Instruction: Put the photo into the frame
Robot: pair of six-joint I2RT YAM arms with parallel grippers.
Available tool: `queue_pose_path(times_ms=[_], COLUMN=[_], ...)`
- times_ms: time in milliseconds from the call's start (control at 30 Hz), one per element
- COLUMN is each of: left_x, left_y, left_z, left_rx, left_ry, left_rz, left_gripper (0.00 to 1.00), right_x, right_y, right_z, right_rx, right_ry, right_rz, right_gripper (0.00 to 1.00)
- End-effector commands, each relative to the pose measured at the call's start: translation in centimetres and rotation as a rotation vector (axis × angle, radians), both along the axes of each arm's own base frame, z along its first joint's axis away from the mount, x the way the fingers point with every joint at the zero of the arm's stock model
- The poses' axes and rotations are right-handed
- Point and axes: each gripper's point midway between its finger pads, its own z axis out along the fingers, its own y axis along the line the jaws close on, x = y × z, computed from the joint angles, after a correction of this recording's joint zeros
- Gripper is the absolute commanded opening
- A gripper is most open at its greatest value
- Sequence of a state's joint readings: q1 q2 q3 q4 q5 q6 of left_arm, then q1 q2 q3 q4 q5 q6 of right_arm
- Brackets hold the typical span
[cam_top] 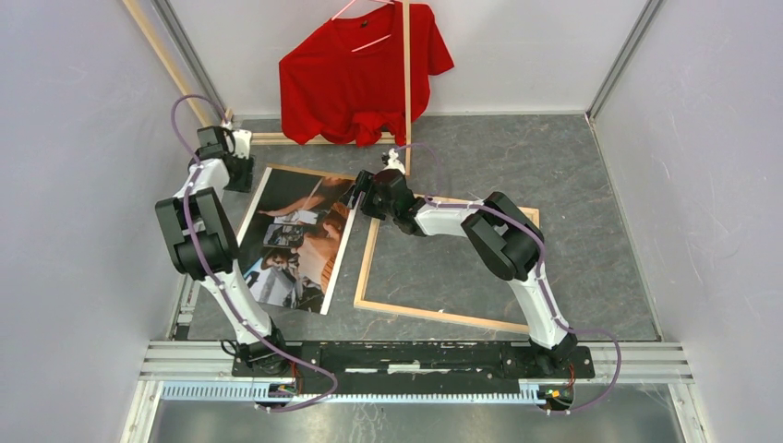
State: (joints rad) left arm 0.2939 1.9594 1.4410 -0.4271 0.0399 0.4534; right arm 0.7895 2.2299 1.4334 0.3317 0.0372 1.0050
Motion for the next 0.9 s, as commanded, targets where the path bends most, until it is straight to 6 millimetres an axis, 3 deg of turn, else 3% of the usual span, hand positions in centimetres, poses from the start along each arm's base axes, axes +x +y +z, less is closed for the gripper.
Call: queue_pose_path(times_ms=[0,167,433,733,867], left_x=[1.0,-0.3,-2.0,-3.2,-3.4], left_y=[2.0,0.8,-2.1,-2.2,-1.6], left_z=[0.1,-3.1,-5.3,-6.9,-7.0], left_rx=[0.044,0.029,-0.003,0.021,0.057], left_ry=[-0.048,0.024,0.084,0.146,0.152], left_rz=[0.116,0.09,0.005,-0.016,-0.013], left_gripper=[0.58,0.57,0.57,0.56,0.56], right_x=[-1.4,-1.4,-1.5,-2.1,-1.7], right_y=[-2.1,-1.5,0.0,1.1,-0.6], right_z=[-3.8,-4.6,-4.7,-2.6,-2.7], right_rx=[-0.096,-0.091,-0.059,0.029,-0.112], right_ry=[0.103,0.124,0.135,0.104,0.101], right_rz=[-0.021,-0.01,0.013,0.042,0.008], right_gripper=[0.81,0.81,0.8,0.79,0.78])
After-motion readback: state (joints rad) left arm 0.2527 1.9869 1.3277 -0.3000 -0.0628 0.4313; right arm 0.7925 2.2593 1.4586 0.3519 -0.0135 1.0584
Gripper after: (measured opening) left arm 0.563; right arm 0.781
